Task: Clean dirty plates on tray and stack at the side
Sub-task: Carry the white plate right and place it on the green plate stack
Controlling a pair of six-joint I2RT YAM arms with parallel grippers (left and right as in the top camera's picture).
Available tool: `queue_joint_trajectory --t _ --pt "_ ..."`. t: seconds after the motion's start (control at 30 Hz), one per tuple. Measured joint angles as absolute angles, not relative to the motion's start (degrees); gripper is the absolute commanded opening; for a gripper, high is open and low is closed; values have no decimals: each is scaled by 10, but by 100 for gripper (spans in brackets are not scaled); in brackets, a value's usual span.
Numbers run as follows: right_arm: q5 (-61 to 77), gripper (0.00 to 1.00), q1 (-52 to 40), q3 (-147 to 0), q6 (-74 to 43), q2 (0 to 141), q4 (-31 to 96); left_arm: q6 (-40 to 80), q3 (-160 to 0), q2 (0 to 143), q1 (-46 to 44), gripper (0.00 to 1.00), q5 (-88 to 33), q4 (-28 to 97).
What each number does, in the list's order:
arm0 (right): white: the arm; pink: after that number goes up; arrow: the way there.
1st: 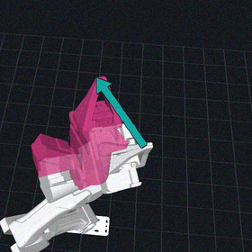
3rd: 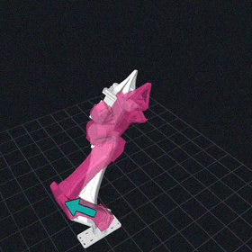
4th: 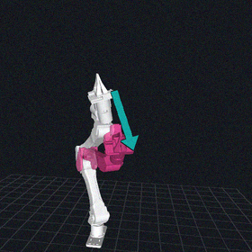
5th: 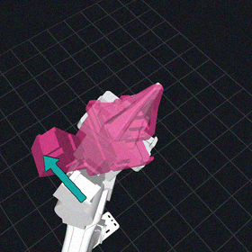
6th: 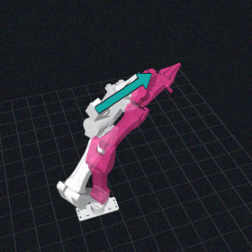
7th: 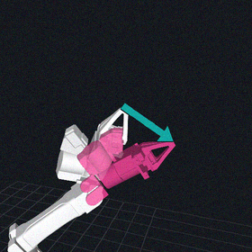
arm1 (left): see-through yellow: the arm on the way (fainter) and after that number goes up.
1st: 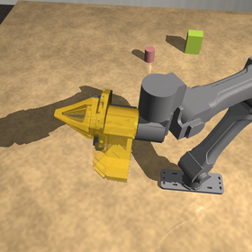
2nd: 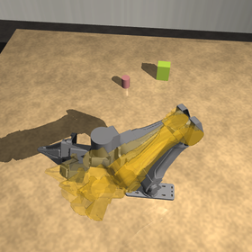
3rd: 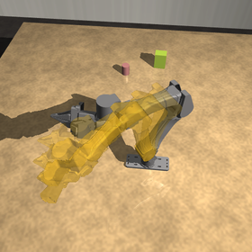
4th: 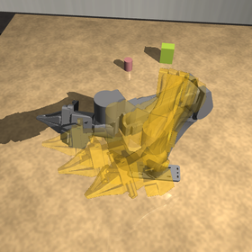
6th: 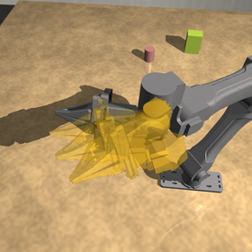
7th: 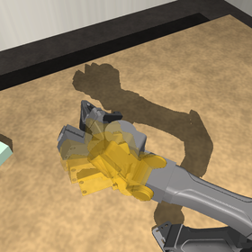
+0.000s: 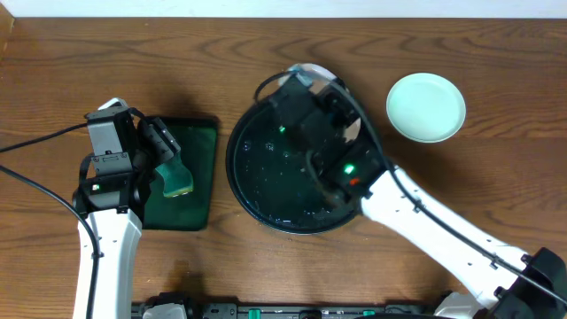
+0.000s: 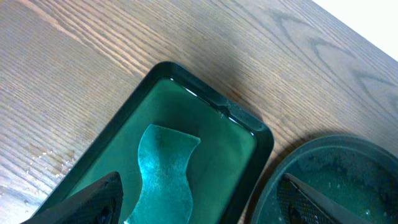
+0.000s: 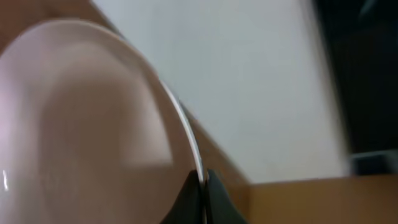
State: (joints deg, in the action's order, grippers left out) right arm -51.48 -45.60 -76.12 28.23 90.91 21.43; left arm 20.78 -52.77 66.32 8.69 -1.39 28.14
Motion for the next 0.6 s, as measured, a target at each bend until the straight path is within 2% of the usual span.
queue_joint_trajectory --t 0.2,0.4,0.6 --pt "-285 1 -305 -761 106 909 284 208 -528 663 87 80 -14 281" --pt "28 1 -48 -761 -23 910 316 208 -528 663 87 80 -14 281" --pt "150 1 129 -761 -94 939 352 208 -528 663 87 80 -14 281"
